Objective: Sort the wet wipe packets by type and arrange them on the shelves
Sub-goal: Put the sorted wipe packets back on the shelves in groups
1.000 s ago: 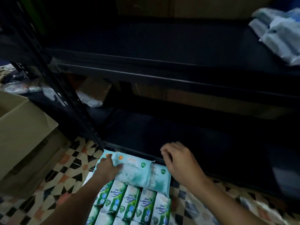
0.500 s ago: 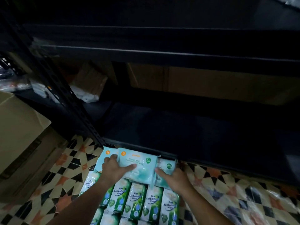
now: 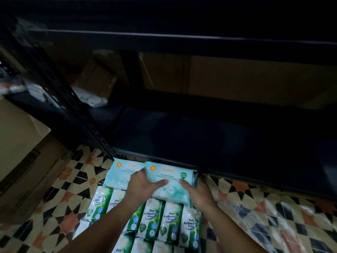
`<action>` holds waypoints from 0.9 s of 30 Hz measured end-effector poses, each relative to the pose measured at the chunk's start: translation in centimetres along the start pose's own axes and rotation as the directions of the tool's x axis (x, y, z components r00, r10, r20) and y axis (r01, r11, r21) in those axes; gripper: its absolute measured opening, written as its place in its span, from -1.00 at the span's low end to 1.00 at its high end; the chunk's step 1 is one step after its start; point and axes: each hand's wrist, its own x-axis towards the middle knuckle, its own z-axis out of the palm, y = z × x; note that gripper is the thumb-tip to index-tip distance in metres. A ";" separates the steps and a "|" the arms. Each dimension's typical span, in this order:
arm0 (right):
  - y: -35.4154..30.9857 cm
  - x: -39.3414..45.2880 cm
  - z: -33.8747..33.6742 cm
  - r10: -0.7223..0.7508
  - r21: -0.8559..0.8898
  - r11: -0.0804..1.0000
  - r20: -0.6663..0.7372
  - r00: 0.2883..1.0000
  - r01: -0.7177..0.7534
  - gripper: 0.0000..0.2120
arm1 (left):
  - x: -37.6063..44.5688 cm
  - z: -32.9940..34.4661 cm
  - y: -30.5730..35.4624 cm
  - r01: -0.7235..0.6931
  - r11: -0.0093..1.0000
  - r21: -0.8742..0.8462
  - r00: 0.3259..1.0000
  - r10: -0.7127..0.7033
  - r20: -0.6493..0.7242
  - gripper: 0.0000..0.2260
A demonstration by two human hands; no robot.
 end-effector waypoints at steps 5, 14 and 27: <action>0.4 0.6 -0.4 0.077 0.056 0.995 0.032 0.997 -0.079 -0.21 | 0.8 0.5 -0.1 0.037 0.999 0.026 0.998 -0.038 0.046 -0.34; 1.0 1.5 0.0 0.123 0.218 0.968 0.018 0.992 -0.124 -0.04 | 0.9 1.5 2.1 0.094 0.995 -0.042 0.966 -0.081 0.244 -0.69; 0.5 1.6 0.0 0.176 0.230 0.957 0.029 0.984 -0.178 -0.34 | 1.5 3.3 0.8 0.215 0.942 -0.257 0.924 -0.111 0.366 -0.06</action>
